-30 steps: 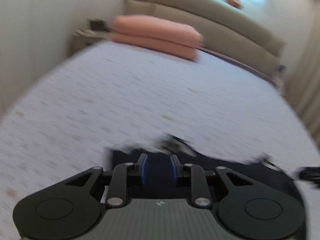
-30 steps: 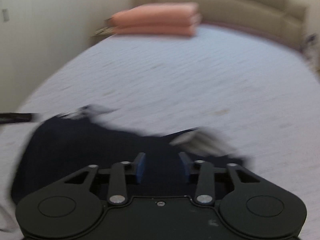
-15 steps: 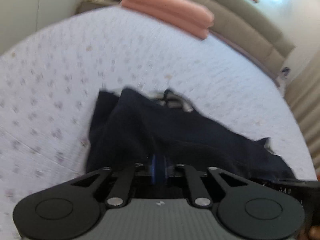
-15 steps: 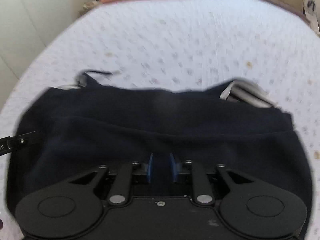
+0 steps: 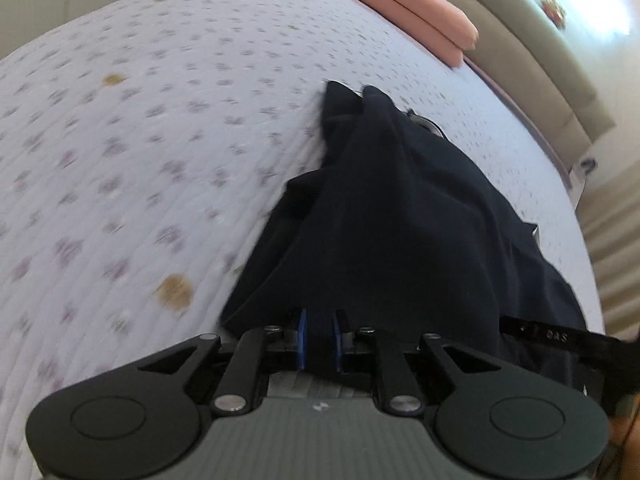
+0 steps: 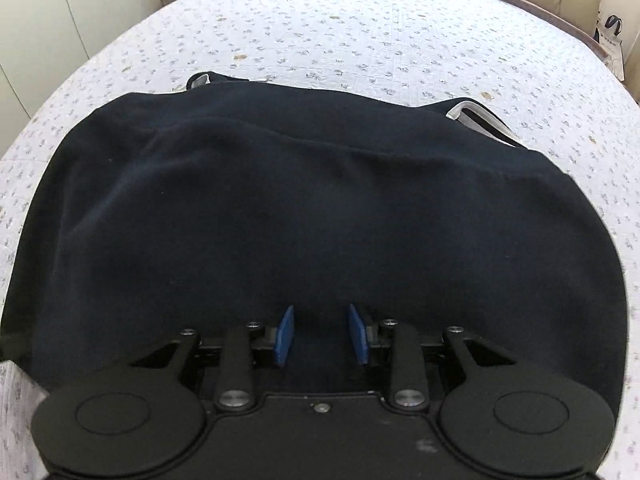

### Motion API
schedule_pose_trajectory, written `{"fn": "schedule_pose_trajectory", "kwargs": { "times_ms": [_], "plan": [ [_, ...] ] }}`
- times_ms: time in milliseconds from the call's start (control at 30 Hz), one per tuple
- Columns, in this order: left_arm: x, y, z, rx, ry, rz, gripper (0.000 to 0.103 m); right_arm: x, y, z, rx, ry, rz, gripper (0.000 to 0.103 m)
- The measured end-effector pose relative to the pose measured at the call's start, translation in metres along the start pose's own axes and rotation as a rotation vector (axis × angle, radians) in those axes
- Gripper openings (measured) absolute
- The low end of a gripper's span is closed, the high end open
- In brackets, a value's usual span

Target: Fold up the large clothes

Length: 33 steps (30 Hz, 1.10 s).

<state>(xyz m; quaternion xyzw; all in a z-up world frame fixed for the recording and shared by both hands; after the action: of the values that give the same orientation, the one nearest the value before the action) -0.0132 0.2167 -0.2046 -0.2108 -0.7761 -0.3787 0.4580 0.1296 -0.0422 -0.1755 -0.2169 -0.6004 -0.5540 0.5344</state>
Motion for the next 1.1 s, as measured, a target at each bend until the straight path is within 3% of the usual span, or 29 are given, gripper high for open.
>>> {"fn": "schedule_pose_trajectory", "kwargs": {
  "times_ms": [133,200,300,467,633,767,900,1000,1100],
  "plan": [
    [0.014,-0.013,0.021,0.083,-0.033,0.033,0.044,0.040,-0.002,0.010,-0.007,0.052,-0.065,0.037],
    [0.015,-0.022,0.029,0.121,-0.052,0.044,0.048,0.047,-0.007,0.019,0.021,0.048,-0.084,0.037],
    [0.007,-0.032,0.035,0.171,-0.071,0.052,0.048,0.024,-0.017,0.024,0.035,0.021,-0.025,0.038],
    [-0.006,-0.027,0.035,0.215,-0.127,-0.007,0.048,0.021,-0.020,0.015,-0.035,0.061,-0.051,0.039],
    [-0.023,-0.012,0.031,0.276,-0.174,-0.043,0.048,0.017,-0.023,0.016,0.000,0.059,-0.062,0.042],
    [-0.040,-0.007,0.029,0.424,-0.236,-0.047,0.048,0.014,-0.022,0.016,-0.019,0.100,-0.112,0.049],
    [-0.042,-0.010,0.021,0.487,-0.221,-0.072,0.048,0.017,-0.016,0.015,-0.068,0.102,-0.164,0.044],
    [-0.038,-0.013,0.022,0.513,-0.223,-0.062,0.048,0.029,-0.008,0.024,-0.033,0.091,-0.211,0.041],
    [-0.040,-0.013,0.023,0.541,-0.223,-0.059,0.049,0.018,-0.007,0.032,0.026,0.025,-0.167,0.041]
  ]
}}
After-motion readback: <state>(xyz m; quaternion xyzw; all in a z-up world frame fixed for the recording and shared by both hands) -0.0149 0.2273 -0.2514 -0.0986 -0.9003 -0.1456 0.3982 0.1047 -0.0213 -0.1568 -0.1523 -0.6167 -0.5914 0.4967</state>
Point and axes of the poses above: each gripper's, at about its wrist camera, not at the fingertips, and x roughly against the way its jaws point, z to its left, y to its top, the point moved 5 cm from there along -x, roughly the way its jaws point, and after that the axes turned 12 degrees about y, right-handed, at the moved point
